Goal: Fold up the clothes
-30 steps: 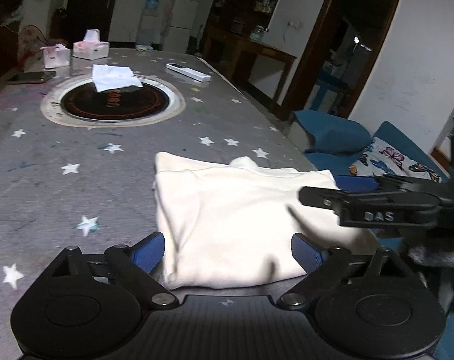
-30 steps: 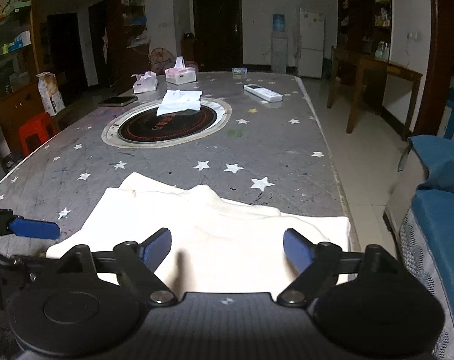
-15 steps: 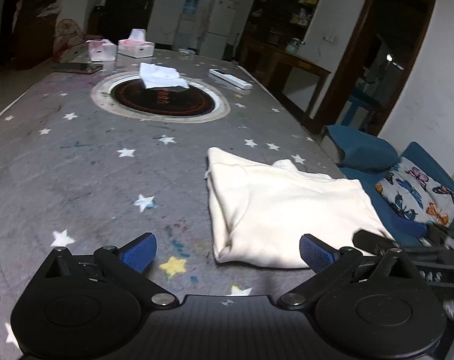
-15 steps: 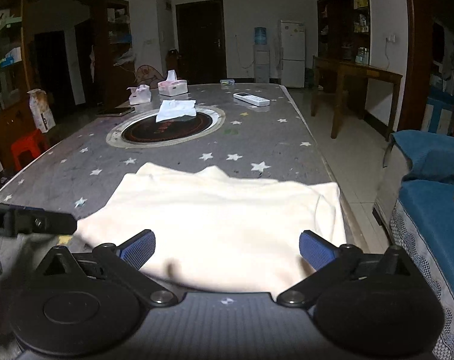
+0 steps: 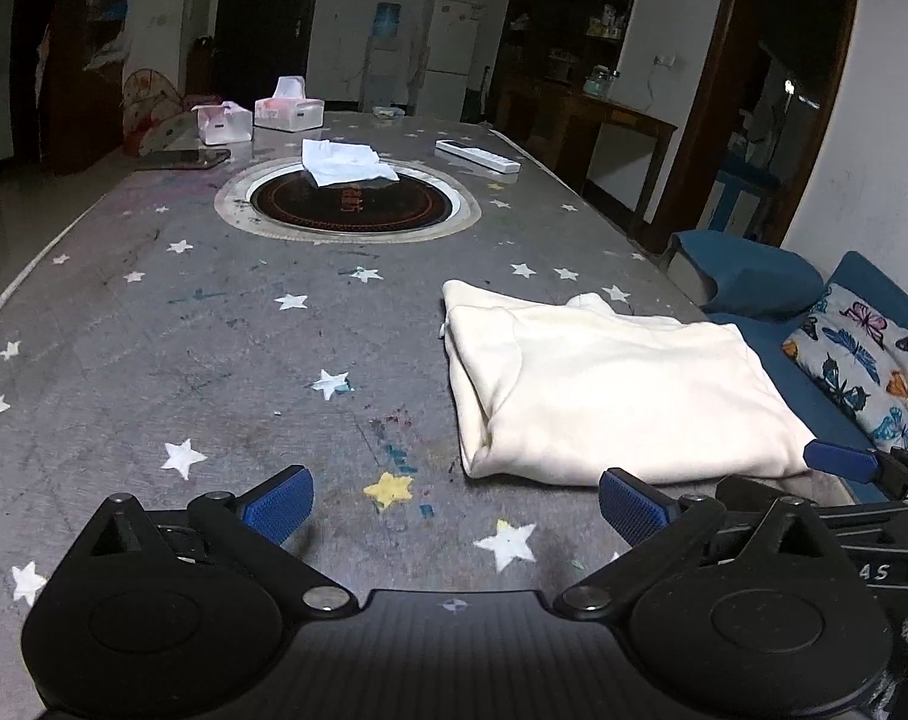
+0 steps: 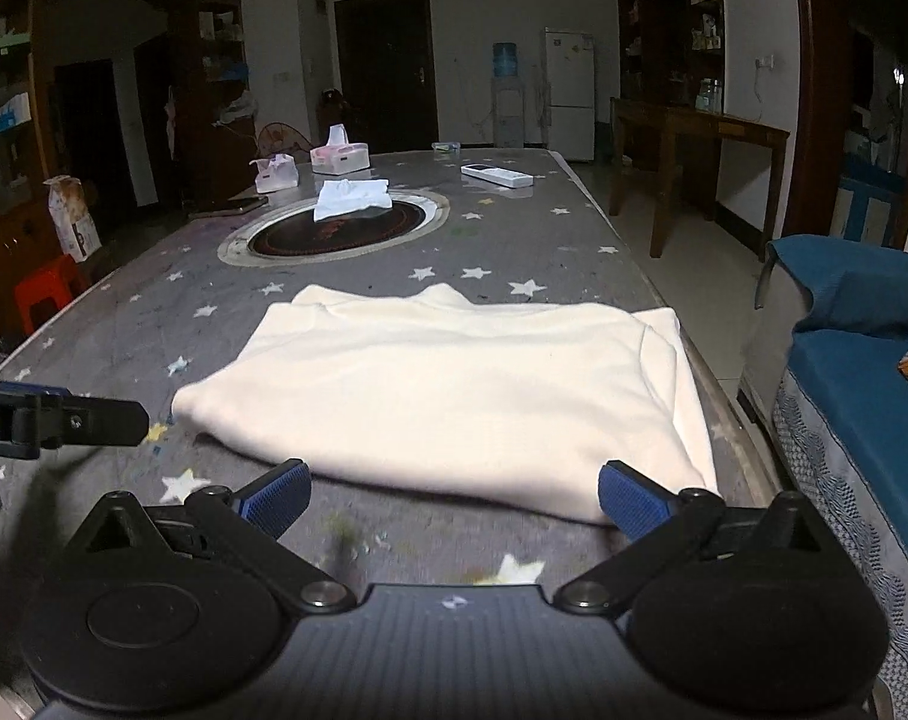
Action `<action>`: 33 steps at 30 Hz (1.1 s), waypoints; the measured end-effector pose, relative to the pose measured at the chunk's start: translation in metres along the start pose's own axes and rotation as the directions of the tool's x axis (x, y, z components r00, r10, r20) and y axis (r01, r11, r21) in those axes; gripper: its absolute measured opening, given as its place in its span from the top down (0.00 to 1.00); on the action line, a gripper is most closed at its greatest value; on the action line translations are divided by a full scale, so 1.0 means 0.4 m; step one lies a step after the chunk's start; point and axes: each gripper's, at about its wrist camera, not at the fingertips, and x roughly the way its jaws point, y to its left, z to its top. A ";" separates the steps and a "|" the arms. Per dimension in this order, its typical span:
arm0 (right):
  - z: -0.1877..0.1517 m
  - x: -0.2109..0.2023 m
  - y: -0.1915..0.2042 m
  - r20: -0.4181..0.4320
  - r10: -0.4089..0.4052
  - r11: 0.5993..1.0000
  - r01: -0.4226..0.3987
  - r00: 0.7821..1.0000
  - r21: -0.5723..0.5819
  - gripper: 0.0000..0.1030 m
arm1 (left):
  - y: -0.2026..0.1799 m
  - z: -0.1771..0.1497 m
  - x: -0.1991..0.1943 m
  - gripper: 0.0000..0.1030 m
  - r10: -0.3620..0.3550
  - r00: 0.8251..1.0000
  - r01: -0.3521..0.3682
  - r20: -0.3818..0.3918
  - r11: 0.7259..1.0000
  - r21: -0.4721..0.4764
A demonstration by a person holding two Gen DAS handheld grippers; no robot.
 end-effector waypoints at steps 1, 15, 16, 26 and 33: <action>-0.005 -0.002 0.002 -0.003 0.002 1.000 -0.002 1.000 0.001 0.00 | -0.002 -0.002 -0.002 0.00 -0.001 1.000 0.001 -0.003 1.000 0.000; -0.040 -0.032 0.015 -0.018 -0.024 0.999 0.025 1.000 0.022 0.00 | -0.026 -0.037 -0.021 0.00 0.012 1.000 -0.012 -0.027 1.000 0.017; -0.042 -0.035 0.015 -0.018 -0.027 0.999 0.027 0.999 0.022 0.00 | -0.026 -0.039 -0.022 0.00 0.013 1.000 -0.012 -0.028 1.000 0.016; -0.066 -0.045 0.029 -0.024 -0.039 0.999 0.039 0.999 0.008 0.00 | -0.030 -0.061 -0.036 0.00 0.015 0.999 -0.015 -0.028 1.000 0.016; -0.070 -0.054 0.038 -0.021 -0.035 0.999 0.035 0.999 0.002 0.00 | -0.035 -0.068 -0.046 0.00 0.010 1.000 -0.010 -0.019 1.000 0.021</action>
